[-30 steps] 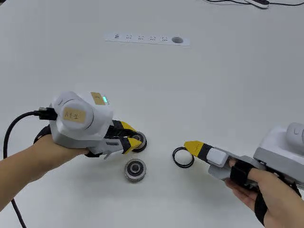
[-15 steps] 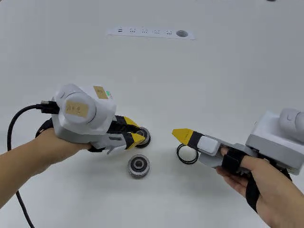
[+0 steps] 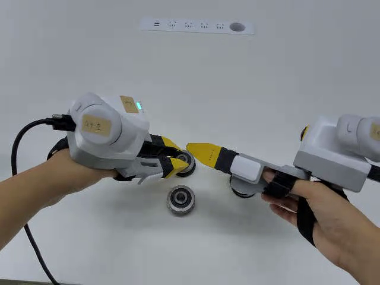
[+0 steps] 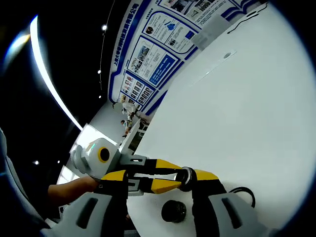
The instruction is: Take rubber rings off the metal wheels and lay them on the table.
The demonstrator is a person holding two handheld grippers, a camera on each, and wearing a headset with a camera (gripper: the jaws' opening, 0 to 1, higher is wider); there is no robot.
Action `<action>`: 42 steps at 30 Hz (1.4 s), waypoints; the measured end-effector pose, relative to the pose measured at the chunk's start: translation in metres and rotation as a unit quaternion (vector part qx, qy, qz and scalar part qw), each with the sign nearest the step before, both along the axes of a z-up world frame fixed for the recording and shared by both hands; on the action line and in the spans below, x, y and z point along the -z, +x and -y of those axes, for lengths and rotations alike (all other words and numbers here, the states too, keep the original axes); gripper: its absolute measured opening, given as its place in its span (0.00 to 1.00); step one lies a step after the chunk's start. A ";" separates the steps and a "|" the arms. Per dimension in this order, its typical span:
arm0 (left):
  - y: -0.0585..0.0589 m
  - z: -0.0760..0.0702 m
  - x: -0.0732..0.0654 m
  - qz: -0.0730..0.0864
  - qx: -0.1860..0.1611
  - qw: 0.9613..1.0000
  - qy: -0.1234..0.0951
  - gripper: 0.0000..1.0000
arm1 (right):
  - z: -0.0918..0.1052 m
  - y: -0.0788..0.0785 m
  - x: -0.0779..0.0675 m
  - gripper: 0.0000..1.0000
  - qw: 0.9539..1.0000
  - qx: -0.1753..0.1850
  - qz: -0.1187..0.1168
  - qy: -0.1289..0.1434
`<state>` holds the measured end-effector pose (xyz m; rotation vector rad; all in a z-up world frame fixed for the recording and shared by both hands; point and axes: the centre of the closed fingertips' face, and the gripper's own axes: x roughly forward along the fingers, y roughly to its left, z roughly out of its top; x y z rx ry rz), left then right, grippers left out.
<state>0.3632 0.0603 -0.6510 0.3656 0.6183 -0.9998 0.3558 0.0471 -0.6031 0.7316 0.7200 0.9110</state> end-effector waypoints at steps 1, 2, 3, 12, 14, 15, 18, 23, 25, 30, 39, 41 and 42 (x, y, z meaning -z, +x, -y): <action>0.000 0.000 0.000 0.000 0.001 1.000 0.001 0.12 | -0.002 0.001 0.001 0.55 1.000 -0.003 -0.002 0.000; 0.000 0.000 0.000 0.000 0.000 1.000 0.002 0.12 | -0.004 0.001 0.003 0.57 1.000 -0.006 -0.004 0.001; 0.000 0.000 0.000 0.000 0.000 1.000 0.003 0.12 | -0.005 0.002 0.005 0.58 1.000 -0.008 -0.006 0.001; -0.001 0.001 0.000 0.002 0.002 1.000 0.007 0.12 | -0.022 0.004 0.019 0.66 0.999 -0.045 -0.015 0.000; -0.001 0.001 0.000 0.002 0.004 1.000 0.007 0.12 | -0.024 0.005 0.021 0.67 0.999 -0.048 -0.019 0.000; -0.001 0.001 0.000 0.002 0.005 1.000 0.008 0.12 | -0.025 0.006 0.022 0.67 0.999 -0.047 -0.020 -0.001; -0.001 0.001 0.000 0.002 0.006 1.000 0.007 0.12 | -0.030 0.009 0.021 0.68 0.999 -0.048 -0.024 0.005; 0.000 0.001 0.000 0.003 0.008 1.000 0.010 0.12 | -0.036 0.010 0.022 0.68 0.998 -0.061 -0.022 -0.003; 0.000 0.000 0.001 0.003 0.009 1.000 0.010 0.12 | -0.037 0.010 0.024 0.68 0.997 -0.065 -0.026 -0.005; 0.000 0.000 0.001 0.002 0.009 1.000 0.011 0.12 | -0.037 0.007 0.026 0.66 0.996 -0.078 -0.030 -0.010; 0.000 0.000 0.001 0.002 0.010 1.000 0.011 0.12 | -0.034 0.002 0.023 0.65 0.996 -0.090 -0.028 -0.010; 0.000 0.001 0.001 0.002 0.010 1.000 0.011 0.12 | -0.033 0.002 0.023 0.64 0.995 -0.091 -0.028 -0.010; 0.000 0.001 0.001 0.002 0.010 1.000 0.011 0.12 | -0.032 0.001 0.022 0.64 0.995 -0.093 -0.030 -0.007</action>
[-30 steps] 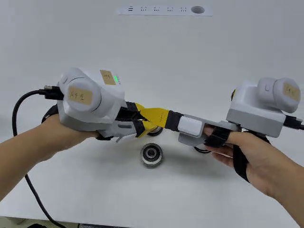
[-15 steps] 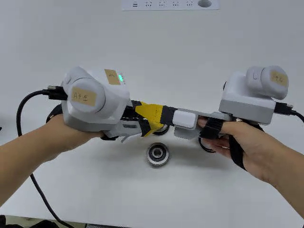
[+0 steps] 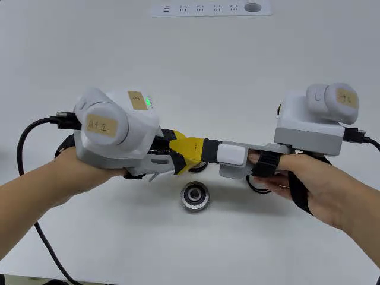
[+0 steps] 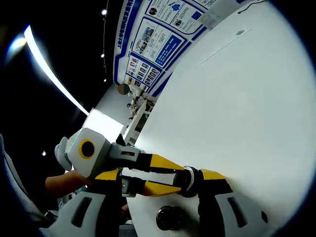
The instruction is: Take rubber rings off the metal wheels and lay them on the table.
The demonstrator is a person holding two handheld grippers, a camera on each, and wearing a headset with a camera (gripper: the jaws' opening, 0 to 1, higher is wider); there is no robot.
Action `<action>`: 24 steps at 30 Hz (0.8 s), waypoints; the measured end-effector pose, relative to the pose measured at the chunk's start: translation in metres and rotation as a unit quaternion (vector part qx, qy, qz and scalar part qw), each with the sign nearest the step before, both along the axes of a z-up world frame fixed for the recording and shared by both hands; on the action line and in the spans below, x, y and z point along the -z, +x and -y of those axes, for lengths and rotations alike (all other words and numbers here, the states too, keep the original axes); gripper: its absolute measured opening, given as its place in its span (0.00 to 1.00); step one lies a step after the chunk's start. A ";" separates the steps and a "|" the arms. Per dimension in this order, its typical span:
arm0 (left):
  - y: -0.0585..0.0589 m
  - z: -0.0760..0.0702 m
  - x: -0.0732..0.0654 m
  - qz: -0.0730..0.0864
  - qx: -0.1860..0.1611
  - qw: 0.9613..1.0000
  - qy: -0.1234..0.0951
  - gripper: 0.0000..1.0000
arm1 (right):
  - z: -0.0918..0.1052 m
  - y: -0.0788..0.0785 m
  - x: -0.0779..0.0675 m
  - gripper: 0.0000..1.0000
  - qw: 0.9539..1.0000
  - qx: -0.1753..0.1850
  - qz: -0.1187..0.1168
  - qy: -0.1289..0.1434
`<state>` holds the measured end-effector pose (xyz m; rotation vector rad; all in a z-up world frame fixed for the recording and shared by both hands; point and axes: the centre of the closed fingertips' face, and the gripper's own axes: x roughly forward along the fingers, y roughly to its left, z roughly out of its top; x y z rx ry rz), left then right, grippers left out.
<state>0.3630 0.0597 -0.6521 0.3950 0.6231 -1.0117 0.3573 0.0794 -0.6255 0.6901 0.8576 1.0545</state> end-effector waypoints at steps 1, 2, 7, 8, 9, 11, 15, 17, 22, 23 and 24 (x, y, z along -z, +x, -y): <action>0.000 0.000 0.000 0.000 0.000 1.000 0.000 0.12 | 0.000 -0.001 0.000 0.64 1.000 -0.003 0.000 0.001; 0.000 0.000 0.000 0.000 0.001 1.000 0.000 0.12 | 0.001 -0.002 0.000 0.65 1.000 -0.010 0.001 0.001; -0.002 0.001 0.000 -0.001 0.006 1.000 0.001 0.12 | 0.006 -0.004 0.000 0.63 0.999 -0.032 -0.012 0.011; -0.002 0.000 0.000 -0.001 0.006 1.000 0.001 0.12 | 0.006 -0.005 0.000 0.63 0.999 -0.036 -0.012 0.014; -0.002 0.000 0.000 -0.001 0.006 1.000 0.002 0.12 | 0.007 -0.005 0.000 0.62 0.999 -0.041 -0.013 0.017; -0.002 0.000 0.000 0.000 0.007 1.000 0.001 0.12 | 0.008 -0.007 -0.001 0.62 0.999 -0.049 -0.012 0.020; -0.002 0.000 0.000 0.000 0.008 1.000 0.001 0.12 | 0.011 -0.010 0.002 0.58 0.998 -0.059 -0.014 0.018; -0.001 0.000 0.000 0.000 0.007 1.000 0.000 0.12 | 0.012 -0.012 0.002 0.57 0.998 -0.062 -0.012 0.016; -0.001 0.000 0.000 0.000 0.007 1.000 -0.001 0.12 | 0.012 -0.014 0.001 0.57 0.998 -0.061 -0.005 0.012; -0.001 0.000 0.000 0.000 0.007 1.000 -0.001 0.12 | 0.013 -0.014 0.001 0.57 0.998 -0.061 -0.004 0.012; -0.001 0.000 0.000 0.000 0.007 1.000 -0.001 0.12 | 0.013 -0.014 0.001 0.57 0.998 -0.060 -0.004 0.011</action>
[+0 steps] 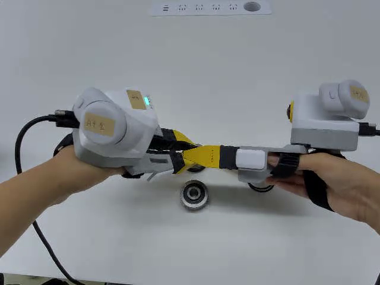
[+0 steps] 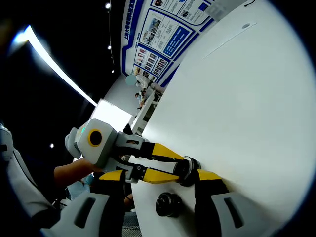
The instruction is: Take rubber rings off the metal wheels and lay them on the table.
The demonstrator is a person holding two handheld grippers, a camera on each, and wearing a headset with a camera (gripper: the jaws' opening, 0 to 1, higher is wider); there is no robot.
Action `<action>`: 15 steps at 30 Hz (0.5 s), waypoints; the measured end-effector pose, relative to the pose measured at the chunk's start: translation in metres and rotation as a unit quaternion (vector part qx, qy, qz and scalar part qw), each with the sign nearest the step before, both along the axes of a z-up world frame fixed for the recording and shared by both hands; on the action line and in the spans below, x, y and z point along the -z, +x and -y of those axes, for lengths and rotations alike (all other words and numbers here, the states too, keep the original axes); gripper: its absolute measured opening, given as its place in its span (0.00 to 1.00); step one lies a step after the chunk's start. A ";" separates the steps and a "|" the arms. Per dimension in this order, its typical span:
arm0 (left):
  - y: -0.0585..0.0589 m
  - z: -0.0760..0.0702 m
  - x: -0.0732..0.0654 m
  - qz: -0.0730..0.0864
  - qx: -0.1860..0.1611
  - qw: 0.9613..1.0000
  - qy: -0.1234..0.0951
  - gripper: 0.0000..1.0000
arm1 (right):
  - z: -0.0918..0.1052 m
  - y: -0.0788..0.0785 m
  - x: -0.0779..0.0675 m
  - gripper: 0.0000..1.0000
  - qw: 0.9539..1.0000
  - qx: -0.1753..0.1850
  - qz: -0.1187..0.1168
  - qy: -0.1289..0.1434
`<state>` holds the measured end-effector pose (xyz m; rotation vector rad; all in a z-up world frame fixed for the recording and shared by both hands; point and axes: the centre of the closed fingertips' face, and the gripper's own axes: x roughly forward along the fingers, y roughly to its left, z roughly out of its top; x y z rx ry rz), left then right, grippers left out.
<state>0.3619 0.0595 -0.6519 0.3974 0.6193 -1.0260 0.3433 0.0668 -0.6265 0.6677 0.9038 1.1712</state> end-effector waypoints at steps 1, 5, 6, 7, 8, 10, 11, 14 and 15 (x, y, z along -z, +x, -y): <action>0.000 0.000 0.000 0.000 0.000 1.000 0.000 0.12 | 0.000 0.000 0.000 0.57 1.000 0.000 0.000 0.000; 0.000 0.000 0.000 0.000 0.000 1.000 -0.001 0.12 | 0.002 0.000 -0.003 0.56 1.000 0.003 0.000 0.003; 0.000 0.000 0.000 0.000 0.000 1.000 -0.001 0.12 | 0.003 0.000 -0.004 0.55 1.000 0.005 -0.001 0.005; 0.000 0.000 0.000 0.000 0.000 1.000 -0.001 0.12 | 0.003 0.000 -0.004 0.55 1.000 0.006 -0.001 0.005; 0.000 0.000 0.000 0.000 0.000 1.000 -0.001 0.12 | 0.003 0.000 -0.003 0.55 1.000 0.004 -0.002 0.004; 0.000 0.000 0.000 0.000 0.000 1.000 -0.002 0.12 | 0.003 0.000 -0.001 0.54 1.000 0.007 -0.005 0.005; 0.000 0.000 0.000 0.000 -0.001 1.000 -0.002 0.12 | 0.004 0.001 -0.001 0.53 1.000 0.009 -0.008 0.006; 0.000 0.000 0.000 0.000 -0.001 1.000 -0.002 0.12 | 0.006 0.003 0.001 0.47 1.000 0.016 -0.011 0.003; 0.000 0.000 0.000 0.000 0.000 1.000 -0.002 0.12 | 0.006 0.004 0.003 0.45 1.000 0.020 -0.015 0.002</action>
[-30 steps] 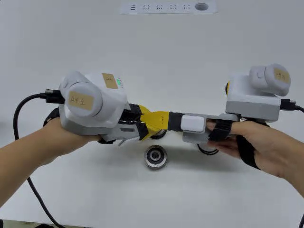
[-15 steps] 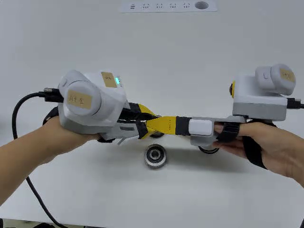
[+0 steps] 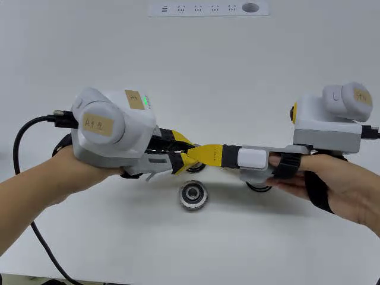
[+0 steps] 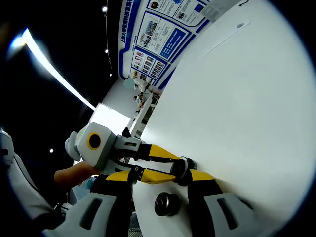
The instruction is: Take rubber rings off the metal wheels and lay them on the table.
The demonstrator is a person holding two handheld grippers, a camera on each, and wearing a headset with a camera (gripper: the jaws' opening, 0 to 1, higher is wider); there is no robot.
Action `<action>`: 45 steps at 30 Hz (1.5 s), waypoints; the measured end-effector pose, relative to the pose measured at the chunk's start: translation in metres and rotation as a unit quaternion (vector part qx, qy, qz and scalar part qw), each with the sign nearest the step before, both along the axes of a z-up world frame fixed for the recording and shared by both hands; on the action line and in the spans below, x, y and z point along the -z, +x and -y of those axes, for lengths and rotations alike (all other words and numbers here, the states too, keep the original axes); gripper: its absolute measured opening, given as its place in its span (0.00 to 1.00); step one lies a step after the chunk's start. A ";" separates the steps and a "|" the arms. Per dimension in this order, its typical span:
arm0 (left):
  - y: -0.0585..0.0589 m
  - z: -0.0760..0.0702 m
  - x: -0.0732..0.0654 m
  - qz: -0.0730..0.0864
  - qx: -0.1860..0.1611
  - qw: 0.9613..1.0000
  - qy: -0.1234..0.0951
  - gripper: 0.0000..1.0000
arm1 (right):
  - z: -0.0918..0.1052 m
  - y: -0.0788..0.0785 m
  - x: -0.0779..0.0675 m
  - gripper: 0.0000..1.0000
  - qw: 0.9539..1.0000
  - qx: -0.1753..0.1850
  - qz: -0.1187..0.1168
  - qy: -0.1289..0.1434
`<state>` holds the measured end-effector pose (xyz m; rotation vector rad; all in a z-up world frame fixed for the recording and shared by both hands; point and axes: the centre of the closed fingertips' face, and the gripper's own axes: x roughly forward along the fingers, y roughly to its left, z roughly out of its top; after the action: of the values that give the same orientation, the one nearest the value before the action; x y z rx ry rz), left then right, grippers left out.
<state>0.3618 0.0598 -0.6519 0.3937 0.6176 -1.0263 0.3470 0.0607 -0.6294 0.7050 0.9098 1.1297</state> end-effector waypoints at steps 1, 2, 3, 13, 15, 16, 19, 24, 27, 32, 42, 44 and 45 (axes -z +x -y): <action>0.000 0.000 0.000 0.000 0.000 1.000 0.000 0.12 | 0.000 0.001 0.001 0.44 1.000 0.002 -0.001 -0.001; 0.000 0.000 0.000 0.000 0.000 1.000 0.000 0.12 | 0.001 0.001 0.002 0.42 1.000 0.004 -0.002 -0.002; 0.000 0.000 0.000 0.000 0.000 1.000 0.000 0.12 | 0.002 0.002 0.004 0.39 1.000 0.007 -0.005 -0.005; 0.000 0.000 0.000 0.000 -0.001 1.000 -0.002 0.12 | 0.007 0.012 0.022 0.15 0.998 0.035 -0.037 -0.032; 0.000 0.000 0.000 0.000 -0.001 1.000 -0.002 0.12 | 0.007 0.012 0.023 0.13 0.998 0.036 -0.038 -0.034; 0.000 0.000 0.000 0.000 -0.001 1.000 -0.002 0.12 | 0.008 0.013 0.023 0.12 0.998 0.037 -0.038 -0.036; 0.000 0.000 0.000 0.000 -0.001 1.000 -0.002 0.12 | 0.008 0.013 0.025 0.09 0.998 0.038 -0.038 -0.040; 0.000 0.000 0.000 0.000 -0.001 1.000 -0.003 0.12 | 0.009 0.014 0.028 0.04 0.997 0.043 -0.041 -0.052; 0.000 0.000 0.000 0.001 -0.002 1.000 -0.003 0.12 | 0.010 0.014 0.028 0.03 0.996 0.047 -0.048 -0.052; -0.001 0.000 -0.001 0.001 -0.004 1.000 -0.005 0.12 | 0.010 0.014 0.028 0.03 0.996 0.048 -0.050 -0.056; 0.000 0.000 0.000 0.002 -0.003 1.000 -0.003 0.12 | 0.010 0.014 0.026 0.01 0.995 0.055 -0.042 -0.068; 0.000 0.000 0.000 0.002 -0.005 1.000 -0.005 0.12 | 0.010 0.014 0.025 0.01 0.995 0.055 -0.035 -0.071; 0.000 0.000 0.000 0.003 -0.005 1.000 -0.005 0.12 | 0.010 0.014 0.025 0.01 0.995 0.056 -0.035 -0.073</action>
<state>0.3618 0.0602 -0.6518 0.3838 0.6091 -1.0173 0.3608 0.0507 -0.6547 0.6704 0.9885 0.9349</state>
